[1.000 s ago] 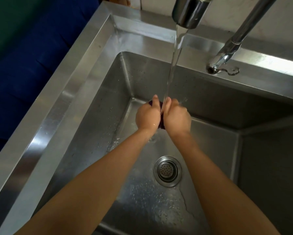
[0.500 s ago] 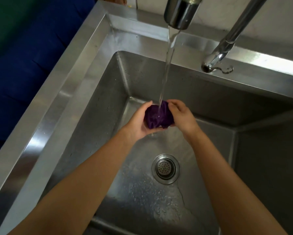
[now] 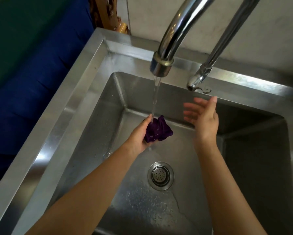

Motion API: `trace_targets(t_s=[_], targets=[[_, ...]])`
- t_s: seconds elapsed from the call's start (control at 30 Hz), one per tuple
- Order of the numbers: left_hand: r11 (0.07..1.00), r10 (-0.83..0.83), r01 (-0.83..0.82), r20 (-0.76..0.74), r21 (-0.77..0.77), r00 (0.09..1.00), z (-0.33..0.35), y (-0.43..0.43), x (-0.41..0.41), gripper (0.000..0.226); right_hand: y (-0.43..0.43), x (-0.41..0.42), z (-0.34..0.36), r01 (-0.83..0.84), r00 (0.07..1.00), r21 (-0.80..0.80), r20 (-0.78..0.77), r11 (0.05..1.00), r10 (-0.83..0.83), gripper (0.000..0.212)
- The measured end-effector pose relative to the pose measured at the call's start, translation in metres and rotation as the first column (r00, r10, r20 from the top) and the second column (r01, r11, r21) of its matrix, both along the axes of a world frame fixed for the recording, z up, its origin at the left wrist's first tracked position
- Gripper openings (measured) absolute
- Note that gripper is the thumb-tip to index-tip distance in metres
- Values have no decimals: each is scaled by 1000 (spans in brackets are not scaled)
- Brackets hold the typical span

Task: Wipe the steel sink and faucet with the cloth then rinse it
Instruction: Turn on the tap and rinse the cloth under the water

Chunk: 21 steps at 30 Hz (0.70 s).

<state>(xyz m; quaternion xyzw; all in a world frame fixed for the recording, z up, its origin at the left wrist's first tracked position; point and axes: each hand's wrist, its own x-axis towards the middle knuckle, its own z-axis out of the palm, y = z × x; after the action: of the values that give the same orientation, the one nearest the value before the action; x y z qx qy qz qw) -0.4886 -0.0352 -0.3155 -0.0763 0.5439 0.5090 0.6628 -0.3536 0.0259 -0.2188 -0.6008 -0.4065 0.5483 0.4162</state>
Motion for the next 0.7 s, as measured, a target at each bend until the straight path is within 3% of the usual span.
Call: trace_targets(t_s=[0.13, 0.23, 0.43, 0.7], targets=[[1000, -3, 3, -35, -7, 999, 7, 0, 0, 45, 5, -6, 20, 16, 998, 24, 59, 1000, -18, 59], [1000, -10, 10, -48, -9, 999, 10, -1, 0, 42, 9, -12, 28, -16, 989, 22, 145, 1000, 13, 53], [1000, 1, 0, -33, 12, 999, 9, -10, -6, 43, 18, -12, 35, -4, 986, -19, 168, 1000, 7, 40], [1000, 14, -15, -46, -11, 999, 5, -19, -16, 40, 20, -10, 30, -48, 963, 62, 266, 997, 30, 31]])
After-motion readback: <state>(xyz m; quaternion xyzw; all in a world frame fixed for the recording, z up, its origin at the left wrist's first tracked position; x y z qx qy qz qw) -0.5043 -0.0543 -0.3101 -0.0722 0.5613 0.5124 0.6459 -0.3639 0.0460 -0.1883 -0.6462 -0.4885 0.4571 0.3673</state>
